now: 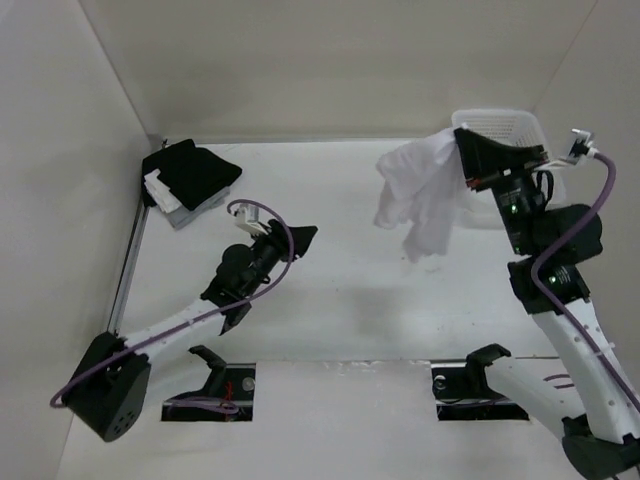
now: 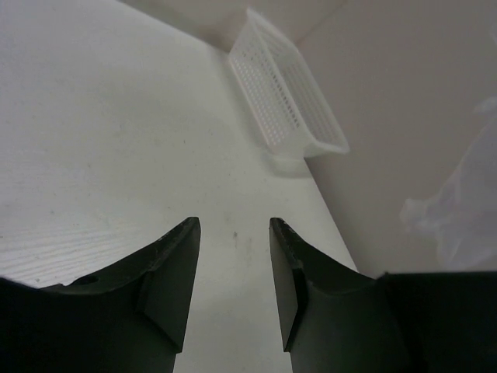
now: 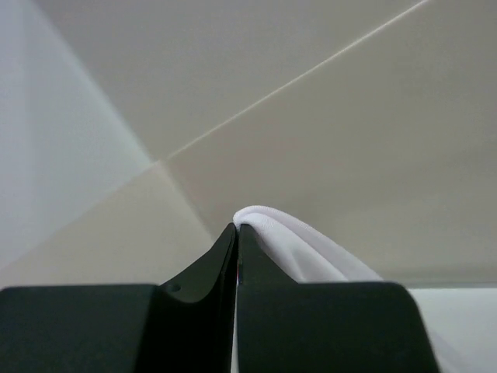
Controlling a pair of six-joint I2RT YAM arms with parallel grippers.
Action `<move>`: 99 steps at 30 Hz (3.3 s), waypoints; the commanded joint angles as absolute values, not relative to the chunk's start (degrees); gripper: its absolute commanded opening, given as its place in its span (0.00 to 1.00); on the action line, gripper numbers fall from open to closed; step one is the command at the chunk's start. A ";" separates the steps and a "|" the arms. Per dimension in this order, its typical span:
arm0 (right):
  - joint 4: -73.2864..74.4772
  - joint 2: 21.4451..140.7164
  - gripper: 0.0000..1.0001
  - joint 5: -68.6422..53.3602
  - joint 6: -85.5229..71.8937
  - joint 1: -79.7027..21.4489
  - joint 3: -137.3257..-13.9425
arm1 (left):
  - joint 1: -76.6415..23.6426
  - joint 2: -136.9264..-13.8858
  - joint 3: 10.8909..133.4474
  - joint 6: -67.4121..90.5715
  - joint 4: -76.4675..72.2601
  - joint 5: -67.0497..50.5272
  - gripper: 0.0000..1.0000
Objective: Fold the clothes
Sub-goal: Move the tank top to the center of the board, then flatten the tank top out
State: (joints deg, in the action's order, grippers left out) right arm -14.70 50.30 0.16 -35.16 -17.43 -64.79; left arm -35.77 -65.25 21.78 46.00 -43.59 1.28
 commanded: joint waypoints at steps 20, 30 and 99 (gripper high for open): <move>-11.97 71.02 0.02 9.65 -41.04 -35.19 -35.26 | -31.14 -57.74 17.22 44.04 -18.81 4.74 0.32; -6.50 65.38 0.22 11.59 -44.11 -52.22 -29.17 | -48.20 -61.87 21.96 37.55 -14.32 20.63 0.39; -2.98 58.72 0.05 -5.19 -36.03 -37.73 -68.07 | -21.49 -71.21 64.31 56.86 -22.92 -0.71 0.04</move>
State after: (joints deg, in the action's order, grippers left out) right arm -5.13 59.64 -3.90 -36.80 -34.65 -76.97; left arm -22.50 -76.27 74.72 58.28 -19.59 -3.46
